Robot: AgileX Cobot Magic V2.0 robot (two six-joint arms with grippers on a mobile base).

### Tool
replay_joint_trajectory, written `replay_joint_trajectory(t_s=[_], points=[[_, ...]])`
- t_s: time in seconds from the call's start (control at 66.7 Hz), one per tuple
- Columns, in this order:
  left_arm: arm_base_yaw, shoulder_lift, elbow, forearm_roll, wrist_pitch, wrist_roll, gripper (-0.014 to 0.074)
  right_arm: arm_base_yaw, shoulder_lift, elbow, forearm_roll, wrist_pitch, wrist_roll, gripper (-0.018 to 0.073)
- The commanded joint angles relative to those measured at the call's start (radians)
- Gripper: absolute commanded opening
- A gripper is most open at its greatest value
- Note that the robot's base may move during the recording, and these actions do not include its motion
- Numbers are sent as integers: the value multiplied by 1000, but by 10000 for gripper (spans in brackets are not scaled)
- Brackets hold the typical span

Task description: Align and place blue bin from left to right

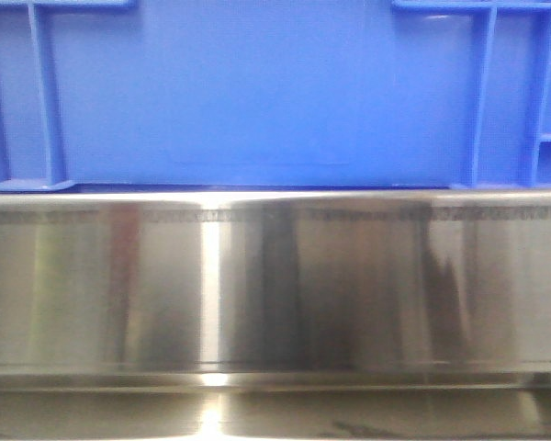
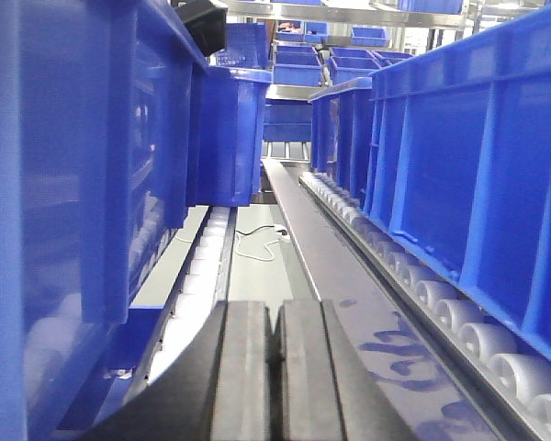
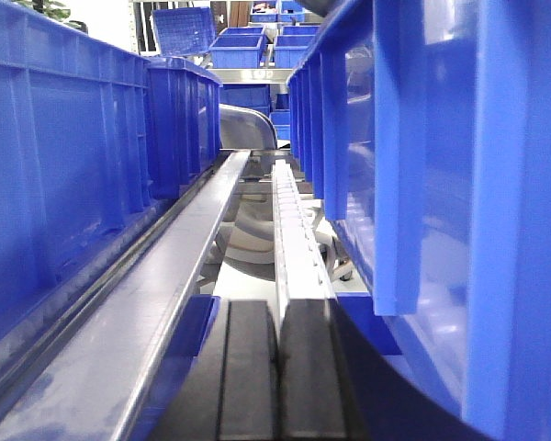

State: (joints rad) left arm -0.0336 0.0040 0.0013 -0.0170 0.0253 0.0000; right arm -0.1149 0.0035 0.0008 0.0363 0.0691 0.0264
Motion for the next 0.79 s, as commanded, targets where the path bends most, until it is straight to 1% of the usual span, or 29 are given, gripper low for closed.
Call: replay_joint_trajectory(t_s=[0.0, 0.54, 0.645, 0.78], points=[[-7, -4, -1, -7, -16, 0, -111, -5, -4, -1, 2, -18, -4, -68], [-7, -4, -1, -7, -19, 0, -111, -5, -4, -1, 2, -18, -4, -68], [-7, -4, -1, -7, -67, 0, -111, -5, -4, -1, 2, -25, -4, -68], [-7, -4, -1, -7, -72, 0, -111, -5, -4, -1, 2, -31, -4, -68]])
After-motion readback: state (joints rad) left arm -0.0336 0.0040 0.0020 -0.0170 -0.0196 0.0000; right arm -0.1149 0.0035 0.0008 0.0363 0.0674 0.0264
